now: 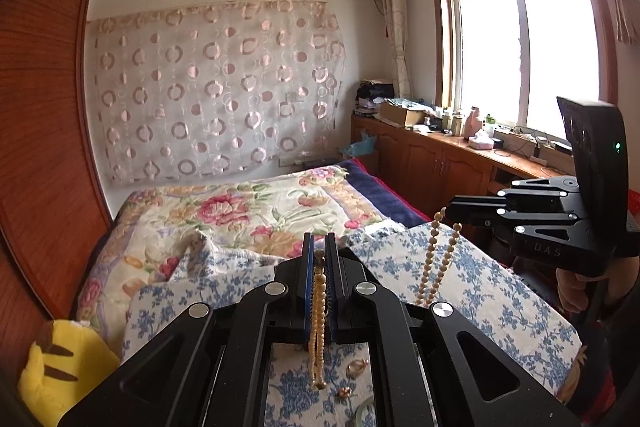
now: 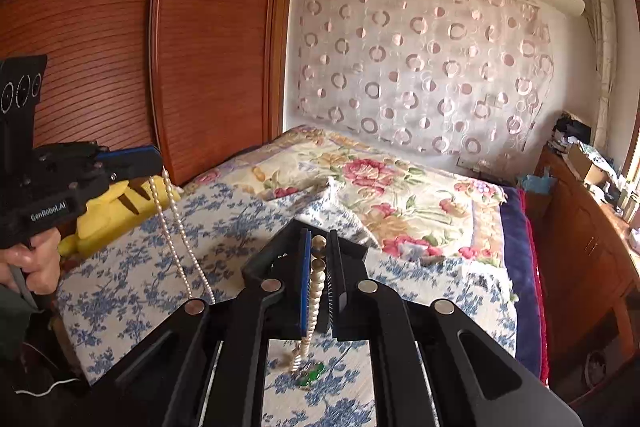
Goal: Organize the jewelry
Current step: 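Lift the pearl necklace with the left gripper while the right gripper grasps another pearl strand, then lower both pearl strands into the black box and open both grippers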
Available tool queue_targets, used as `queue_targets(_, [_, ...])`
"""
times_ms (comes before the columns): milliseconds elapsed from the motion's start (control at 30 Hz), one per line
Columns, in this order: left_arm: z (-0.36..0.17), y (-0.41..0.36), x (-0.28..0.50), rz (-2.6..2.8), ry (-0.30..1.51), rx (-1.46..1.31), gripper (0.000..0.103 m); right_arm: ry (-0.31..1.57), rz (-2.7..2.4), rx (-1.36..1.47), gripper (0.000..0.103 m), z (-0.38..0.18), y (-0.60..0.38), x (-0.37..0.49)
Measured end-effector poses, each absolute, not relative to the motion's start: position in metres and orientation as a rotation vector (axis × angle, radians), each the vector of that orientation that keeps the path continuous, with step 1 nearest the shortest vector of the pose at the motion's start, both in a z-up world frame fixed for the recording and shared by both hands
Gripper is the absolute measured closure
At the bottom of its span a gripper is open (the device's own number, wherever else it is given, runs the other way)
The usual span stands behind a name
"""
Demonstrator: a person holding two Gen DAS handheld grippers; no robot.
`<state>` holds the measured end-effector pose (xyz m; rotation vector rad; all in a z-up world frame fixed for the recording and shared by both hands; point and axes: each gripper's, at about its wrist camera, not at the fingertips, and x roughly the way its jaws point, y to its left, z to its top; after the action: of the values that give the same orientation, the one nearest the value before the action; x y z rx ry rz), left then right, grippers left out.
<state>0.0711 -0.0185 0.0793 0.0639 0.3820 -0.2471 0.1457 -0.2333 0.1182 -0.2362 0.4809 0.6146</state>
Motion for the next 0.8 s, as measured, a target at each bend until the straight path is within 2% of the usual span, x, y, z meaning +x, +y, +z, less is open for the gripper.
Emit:
queue_targets(467, [0.113, -0.028, 0.111, -0.218, 0.335, 0.089, 0.098, 0.430, 0.564, -0.236, 0.095, 0.147, -0.235, 0.169])
queue_targets(800, [0.117, -0.040, 0.141, -0.216, 0.348, 0.085, 0.098, 0.420, 0.542, -0.246, 0.095, 0.155, -0.234, 0.181])
